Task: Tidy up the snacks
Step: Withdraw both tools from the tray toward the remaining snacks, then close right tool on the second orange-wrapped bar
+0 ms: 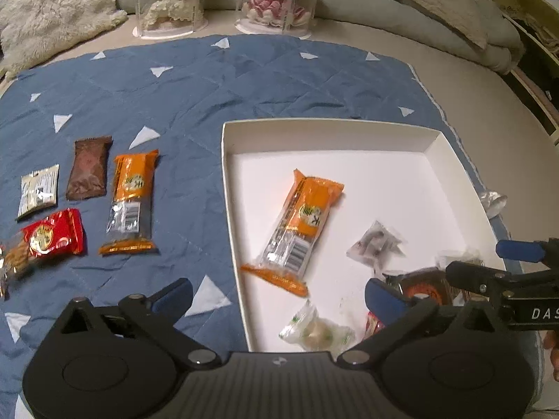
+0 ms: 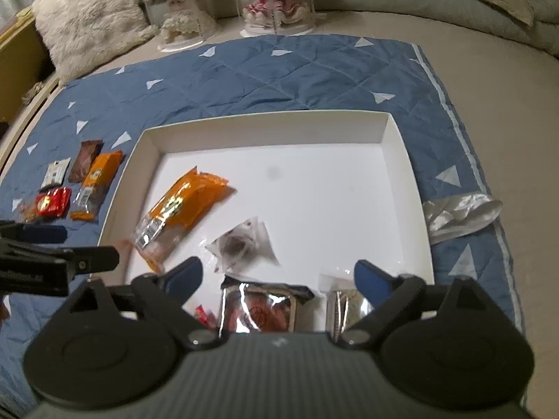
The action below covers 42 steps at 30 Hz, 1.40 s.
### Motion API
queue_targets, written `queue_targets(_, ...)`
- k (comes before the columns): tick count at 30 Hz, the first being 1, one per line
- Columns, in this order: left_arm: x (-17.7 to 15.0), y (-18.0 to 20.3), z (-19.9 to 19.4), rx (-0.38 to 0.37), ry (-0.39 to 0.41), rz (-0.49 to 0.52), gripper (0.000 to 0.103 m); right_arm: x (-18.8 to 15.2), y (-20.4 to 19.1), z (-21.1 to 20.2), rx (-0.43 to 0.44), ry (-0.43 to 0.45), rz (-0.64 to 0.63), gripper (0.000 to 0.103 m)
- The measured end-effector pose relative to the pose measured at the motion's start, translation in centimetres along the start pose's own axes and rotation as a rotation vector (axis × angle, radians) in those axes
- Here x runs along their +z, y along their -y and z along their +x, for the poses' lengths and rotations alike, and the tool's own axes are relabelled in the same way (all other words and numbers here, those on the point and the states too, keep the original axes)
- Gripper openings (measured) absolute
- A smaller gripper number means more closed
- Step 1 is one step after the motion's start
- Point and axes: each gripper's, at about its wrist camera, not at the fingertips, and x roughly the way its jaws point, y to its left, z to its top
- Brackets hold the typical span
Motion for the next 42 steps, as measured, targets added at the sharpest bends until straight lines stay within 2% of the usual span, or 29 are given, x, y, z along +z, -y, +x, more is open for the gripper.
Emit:
queue_targets(4, -0.7, -1.1, -0.4, 0.023, -0.012, -0.012, 0.103, -0.4, -0.4, -0.2, 0.007, -0.001, 0.000, 0.103)
queue_targets(12, -1.4, -4.4, -2.4, 0.050, 0.015, -0.052, 0.103, 0.1, -2.8, -0.3, 0.013, 0.009, -0.039, 0.103)
queue_targets(25, -1.4, -12.0, -5.6, 0.115, 0.072, -0.165, 0.103, 1.9, -9.6, 0.8, 0.059, 0.020, -0.107, 0.103)
queue_targets(29, -0.9, -14.0, -6.8, 0.145, 0.098, -0.173, 0.103, 2.6, -11.6, 1.0, 0.069, 0.027, -0.119, 0.103)
queue_targets(35, -0.6, -17.3, -8.2, 0.207, 0.135, -0.231, 0.103, 3.4, -14.5, 1.0, 0.121, 0.051, -0.120, 0.103)
queue_targets(42, -0.1, -21.6, -8.1, 0.246, 0.132, -0.318, 0.103, 4.8, -17.5, 1.8, 0.197, 0.110, -0.089, 0.103)
